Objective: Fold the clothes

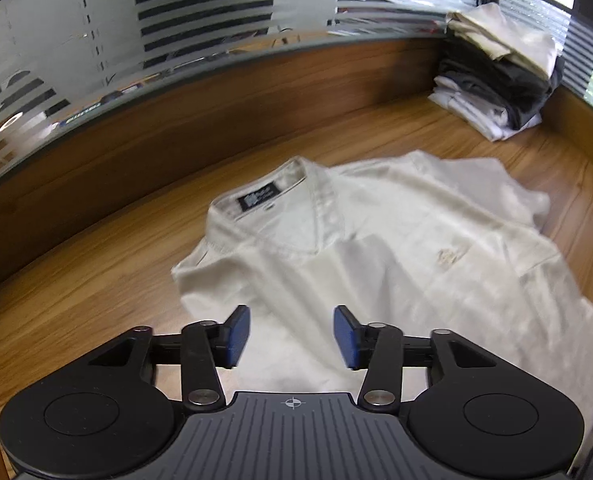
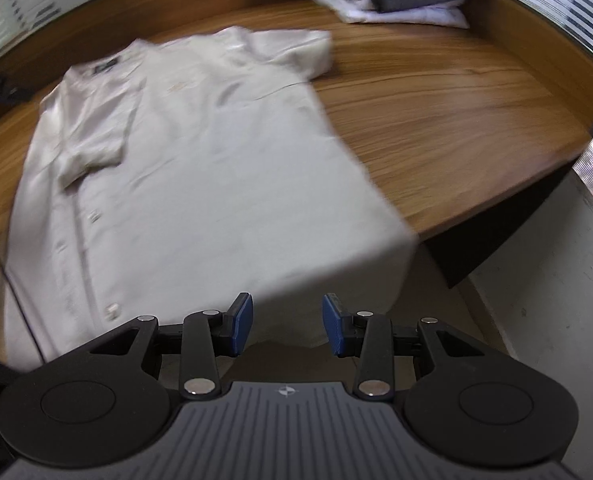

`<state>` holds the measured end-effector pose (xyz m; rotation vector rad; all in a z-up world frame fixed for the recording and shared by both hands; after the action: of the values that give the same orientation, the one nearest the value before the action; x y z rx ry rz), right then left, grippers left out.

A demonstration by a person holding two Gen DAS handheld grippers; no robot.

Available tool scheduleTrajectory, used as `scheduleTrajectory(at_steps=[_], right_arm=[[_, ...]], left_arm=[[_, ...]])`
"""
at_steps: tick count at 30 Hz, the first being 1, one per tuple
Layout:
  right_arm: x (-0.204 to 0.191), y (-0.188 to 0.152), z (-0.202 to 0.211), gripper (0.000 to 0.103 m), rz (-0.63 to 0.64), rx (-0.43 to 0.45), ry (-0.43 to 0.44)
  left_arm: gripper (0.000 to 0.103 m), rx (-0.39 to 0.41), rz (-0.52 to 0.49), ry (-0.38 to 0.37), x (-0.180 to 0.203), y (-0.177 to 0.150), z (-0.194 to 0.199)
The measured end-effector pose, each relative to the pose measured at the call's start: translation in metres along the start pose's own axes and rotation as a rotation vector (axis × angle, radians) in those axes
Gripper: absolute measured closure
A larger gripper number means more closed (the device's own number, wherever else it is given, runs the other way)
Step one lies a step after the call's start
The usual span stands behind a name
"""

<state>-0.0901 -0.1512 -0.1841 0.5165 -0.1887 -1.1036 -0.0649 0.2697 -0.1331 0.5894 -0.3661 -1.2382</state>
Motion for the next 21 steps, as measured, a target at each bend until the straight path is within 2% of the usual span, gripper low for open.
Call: scheduleTrajectory(at_steps=[5,10,16,19,21], right_arm=[[0.047,0.006,-0.012,0.059,-0.083,-0.026,0.028],[0.073,0.014,-0.022,0.059,-0.100,-0.038,0.087],[0.090,0.020,-0.038,0.059,-0.057,-0.063,0.142],[0.095,0.021,-0.049,0.059,-0.061,-0.088,0.218],[0.100,0.022,-0.056,0.059,-0.057,-0.093,0.240]], left_arm=[[0.046,0.018,-0.060,-0.044,0.031,0.033,0.002],[0.041,0.012,-0.126,-0.096,0.077,0.065,-0.013],[0.037,-0.031,-0.145,-0.145,0.136,0.091,-0.049],[0.034,-0.061,-0.138,-0.159,0.164,0.101,-0.070],[0.034,-0.079,-0.138,-0.171,0.181,0.109,-0.083]])
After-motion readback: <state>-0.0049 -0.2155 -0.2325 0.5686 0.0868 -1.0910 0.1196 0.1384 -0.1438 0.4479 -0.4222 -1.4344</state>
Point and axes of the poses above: each gripper's, at about its wrist camera, not at the fingertips, and z roughly against the way its jaws point, x to its right, y to its top, the point moved 9 cm from there along -z, roughly the way its jaws point, and after that the axes turned 1 degree about y, right-handed, at the moved point
